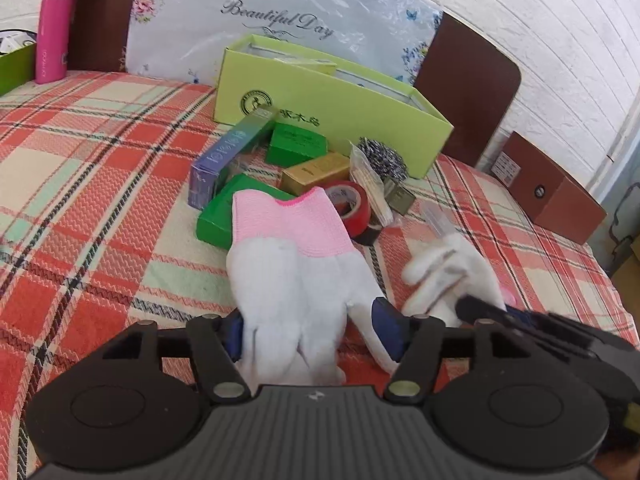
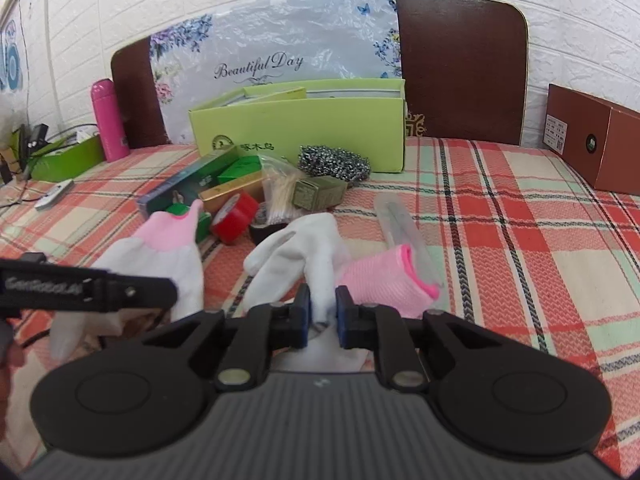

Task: Organize objects
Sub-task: 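Grasp the pink-cuffed white glove with left tool while right tool grasps the other glove, then carry both gloves into the lime-green box and open both tools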

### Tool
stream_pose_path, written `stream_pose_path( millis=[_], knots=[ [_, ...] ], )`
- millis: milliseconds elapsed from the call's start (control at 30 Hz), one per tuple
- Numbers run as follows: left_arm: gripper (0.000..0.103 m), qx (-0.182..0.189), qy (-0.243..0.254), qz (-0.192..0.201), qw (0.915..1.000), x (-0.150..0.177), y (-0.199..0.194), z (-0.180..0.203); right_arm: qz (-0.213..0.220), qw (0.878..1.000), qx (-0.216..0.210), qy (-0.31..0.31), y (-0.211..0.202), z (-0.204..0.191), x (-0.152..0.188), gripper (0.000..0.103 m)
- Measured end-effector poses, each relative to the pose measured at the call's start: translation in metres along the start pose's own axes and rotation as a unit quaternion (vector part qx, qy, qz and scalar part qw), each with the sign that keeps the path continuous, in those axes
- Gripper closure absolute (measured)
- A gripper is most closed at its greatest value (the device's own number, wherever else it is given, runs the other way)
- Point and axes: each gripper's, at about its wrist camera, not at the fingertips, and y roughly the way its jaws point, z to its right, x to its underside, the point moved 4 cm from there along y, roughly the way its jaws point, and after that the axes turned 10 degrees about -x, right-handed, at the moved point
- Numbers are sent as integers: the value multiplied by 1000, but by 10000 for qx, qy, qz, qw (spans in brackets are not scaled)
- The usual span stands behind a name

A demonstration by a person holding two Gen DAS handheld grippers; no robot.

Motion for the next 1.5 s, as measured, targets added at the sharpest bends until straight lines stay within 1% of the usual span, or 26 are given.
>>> stream_pose_path(
  millis=[67, 133, 200, 233, 267, 300, 367, 600, 867, 967, 1100, 1233, 1367, 1500],
  knots=[
    [38, -8, -87, -20, 10000, -3, 4, -2, 38, 10000, -74, 46, -4, -3, 0, 90],
    [44, -12, -166, -56, 9998, -4, 7, -4, 93, 9998, -128, 74, -8, -5, -1, 90],
    [74, -3, -112, -117, 9999, -5, 8, -5, 135, 9996, -209, 120, -11, -7, -2, 92],
    [78, 33, -118, -161, 9998, -5, 8, -6, 152, 9995, -244, 146, -12, -7, -3, 92],
    [86, 72, -149, -183, 9997, -5, 8, -7, 168, 9993, -275, 162, -13, -8, -4, 93],
    [90, 112, -175, -197, 9996, -5, 7, -7, 181, 9993, -295, 169, -13, -9, -5, 93],
    [93, 159, -198, -179, 9995, -6, 5, -6, 204, 9991, -330, 174, -15, -10, -6, 94],
    [95, 314, -218, 85, 9992, -16, -12, -2, 369, 9986, -348, 148, -22, -13, -14, 95],
    [95, 540, -174, 484, 9972, -42, -29, 9, 703, 9967, -388, 67, -32, -15, -34, 95],
    [95, 635, -101, 652, 9958, -56, -33, 16, 889, 9953, -390, -12, -35, -15, -48, 95],
    [95, 730, -5, 932, 9930, -76, -39, 26, 1228, 9917, -322, -196, -37, -12, -74, 95],
    [95, 793, -22, 1188, 9897, -99, -41, 33, 1525, 9875, -166, -360, -36, -7, -97, 95],
    [95, 938, -195, 1273, 9872, -125, -34, 36, 1801, 9824, 4, -504, -29, 3, -119, 95],
    [95, 867, -162, 1343, 9870, -155, -17, 42, 2008, 9756, 247, -855, -13, 11, -143, 95]
  ],
)
